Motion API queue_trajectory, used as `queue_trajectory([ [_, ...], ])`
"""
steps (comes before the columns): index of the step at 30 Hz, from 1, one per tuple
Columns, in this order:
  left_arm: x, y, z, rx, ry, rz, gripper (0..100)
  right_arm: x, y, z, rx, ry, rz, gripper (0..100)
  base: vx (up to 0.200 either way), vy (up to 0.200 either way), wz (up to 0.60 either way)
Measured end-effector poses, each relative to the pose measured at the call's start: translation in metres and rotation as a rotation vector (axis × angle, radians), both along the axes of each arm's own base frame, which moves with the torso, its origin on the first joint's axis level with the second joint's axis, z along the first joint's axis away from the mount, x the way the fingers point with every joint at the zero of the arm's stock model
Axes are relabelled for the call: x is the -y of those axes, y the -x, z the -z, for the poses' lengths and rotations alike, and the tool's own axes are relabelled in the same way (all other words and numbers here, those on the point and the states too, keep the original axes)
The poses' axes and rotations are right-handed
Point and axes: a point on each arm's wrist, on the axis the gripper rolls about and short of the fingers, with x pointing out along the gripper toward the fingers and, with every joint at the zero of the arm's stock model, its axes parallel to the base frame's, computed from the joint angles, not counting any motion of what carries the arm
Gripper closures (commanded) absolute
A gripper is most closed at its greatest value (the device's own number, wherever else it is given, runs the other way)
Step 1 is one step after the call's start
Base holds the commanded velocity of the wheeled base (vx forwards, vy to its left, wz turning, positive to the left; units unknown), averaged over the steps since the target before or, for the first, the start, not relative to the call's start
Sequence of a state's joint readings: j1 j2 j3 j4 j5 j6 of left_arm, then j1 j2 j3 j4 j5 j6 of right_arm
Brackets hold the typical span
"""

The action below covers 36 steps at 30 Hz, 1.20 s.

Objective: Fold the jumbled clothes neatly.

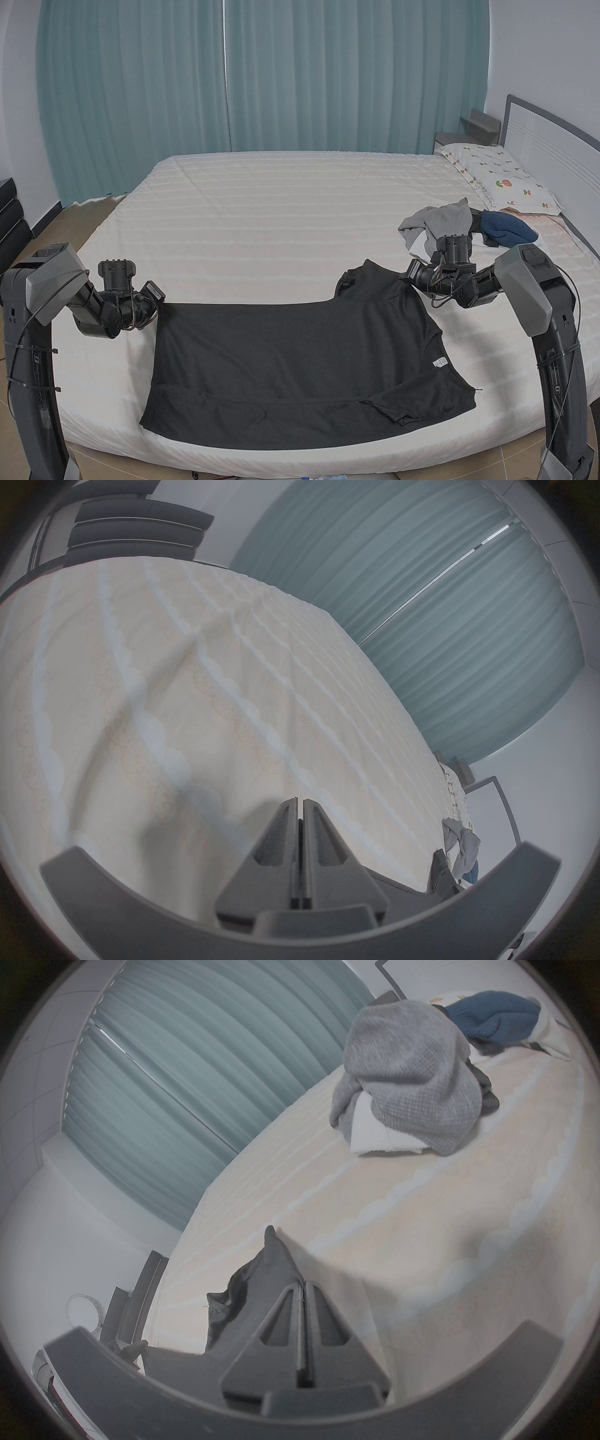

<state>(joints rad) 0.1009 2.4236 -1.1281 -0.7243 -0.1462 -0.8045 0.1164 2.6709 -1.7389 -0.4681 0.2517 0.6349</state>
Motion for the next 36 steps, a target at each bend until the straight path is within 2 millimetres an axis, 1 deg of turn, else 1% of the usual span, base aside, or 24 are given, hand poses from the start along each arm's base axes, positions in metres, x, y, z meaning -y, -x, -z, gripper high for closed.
queue_trajectory([
  [9,0.000,0.003,-0.009,0.012,-0.015,-0.017,100,0.005,0.010,-0.007,0.085,0.005,0.038,100,0.000,0.000,0.00],
  [19,0.001,0.009,-0.012,0.004,-0.018,-0.012,100,0.019,0.021,-0.018,0.079,0.003,0.057,100,0.000,0.000,0.00],
  [24,0.001,0.013,-0.014,-0.003,-0.031,-0.004,100,0.023,0.031,-0.018,0.051,0.009,0.041,100,0.000,0.000,0.00],
  [26,0.002,0.016,-0.013,-0.012,-0.042,0.003,100,0.025,0.036,-0.017,0.036,0.009,0.024,100,0.000,0.000,0.00],
  [30,0.003,0.028,-0.012,-0.044,-0.063,0.017,100,0.027,0.046,-0.018,0.011,0.004,-0.012,100,0.000,0.000,0.00],
  [36,0.005,0.043,-0.018,-0.061,-0.091,0.040,100,0.029,0.061,-0.023,-0.013,0.015,-0.037,100,0.000,0.000,0.00],
])
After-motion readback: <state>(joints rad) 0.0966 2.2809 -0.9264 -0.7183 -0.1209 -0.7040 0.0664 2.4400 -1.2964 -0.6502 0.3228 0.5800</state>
